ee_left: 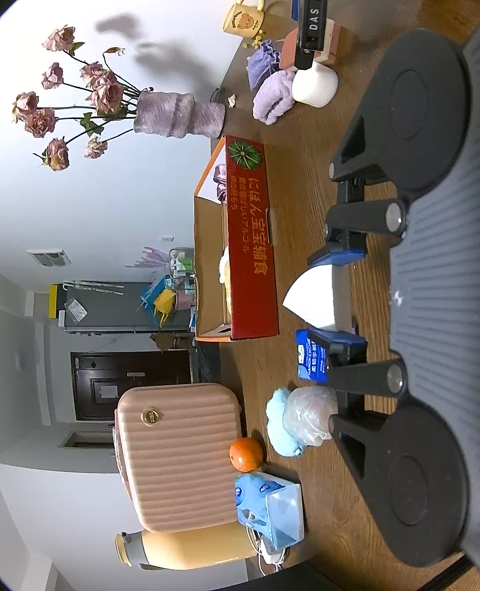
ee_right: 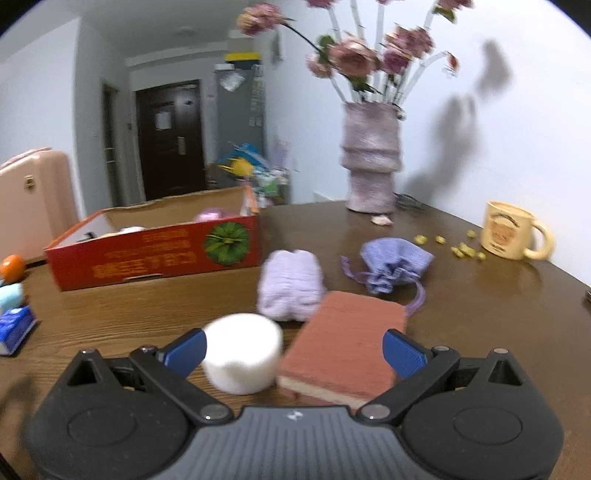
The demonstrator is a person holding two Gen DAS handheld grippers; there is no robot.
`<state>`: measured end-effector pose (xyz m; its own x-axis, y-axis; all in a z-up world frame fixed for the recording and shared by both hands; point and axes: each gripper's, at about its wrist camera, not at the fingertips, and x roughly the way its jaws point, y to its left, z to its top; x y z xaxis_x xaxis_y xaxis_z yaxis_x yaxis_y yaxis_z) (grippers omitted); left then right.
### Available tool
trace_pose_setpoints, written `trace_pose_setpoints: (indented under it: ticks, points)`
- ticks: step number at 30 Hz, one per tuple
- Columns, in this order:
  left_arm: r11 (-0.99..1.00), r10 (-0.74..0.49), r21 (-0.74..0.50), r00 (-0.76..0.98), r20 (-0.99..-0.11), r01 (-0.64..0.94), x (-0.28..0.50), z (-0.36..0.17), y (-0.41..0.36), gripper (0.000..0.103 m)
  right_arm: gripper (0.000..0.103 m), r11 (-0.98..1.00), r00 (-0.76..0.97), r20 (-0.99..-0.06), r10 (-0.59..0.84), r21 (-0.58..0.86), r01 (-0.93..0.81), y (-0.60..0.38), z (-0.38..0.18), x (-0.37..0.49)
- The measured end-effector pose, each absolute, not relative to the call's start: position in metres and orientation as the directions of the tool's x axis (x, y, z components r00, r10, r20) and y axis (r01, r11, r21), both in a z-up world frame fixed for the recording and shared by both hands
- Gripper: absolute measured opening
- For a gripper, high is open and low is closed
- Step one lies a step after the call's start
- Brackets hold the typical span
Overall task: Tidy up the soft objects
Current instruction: 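Grasp the white wedge with the left gripper while the right grasps the pink sponge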
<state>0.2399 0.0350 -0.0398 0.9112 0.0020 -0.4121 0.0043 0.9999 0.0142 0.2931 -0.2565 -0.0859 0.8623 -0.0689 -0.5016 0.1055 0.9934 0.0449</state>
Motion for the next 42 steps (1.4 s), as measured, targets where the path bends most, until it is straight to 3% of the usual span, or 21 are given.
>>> trace_pose_setpoints:
  ticks: [19,24,33,39,42]
  points:
    - [1.0,-0.001,0.022,0.911,-0.411,0.011,0.238,-0.042,0.033,0.036,0.1,0.975,0.761,-0.628,-0.164,0.016,0.224,-0.28,-0.104,0.317]
    - [1.0,-0.001,0.023,0.911,-0.413,0.012,0.239,-0.042,0.033,0.036,0.096,0.977,0.735,-0.66,-0.156,0.004,0.212,-0.281,-0.11,0.326]
    - [1.0,0.002,0.029,0.908,-0.419,0.011,0.24,-0.045,0.033,0.036,0.096,0.979,0.733,-0.664,-0.148,0.006,0.203,-0.286,-0.111,0.333]
    - [0.999,0.004,0.032,0.907,-0.421,0.01,0.241,-0.046,0.032,0.036,0.08,0.981,0.744,-0.652,-0.144,0.006,0.195,-0.286,-0.109,0.331]
    - [1.0,0.004,0.03,0.906,-0.423,0.01,0.241,-0.046,0.032,0.036,0.078,0.981,0.747,-0.649,-0.142,0.008,0.193,-0.286,-0.109,0.331]
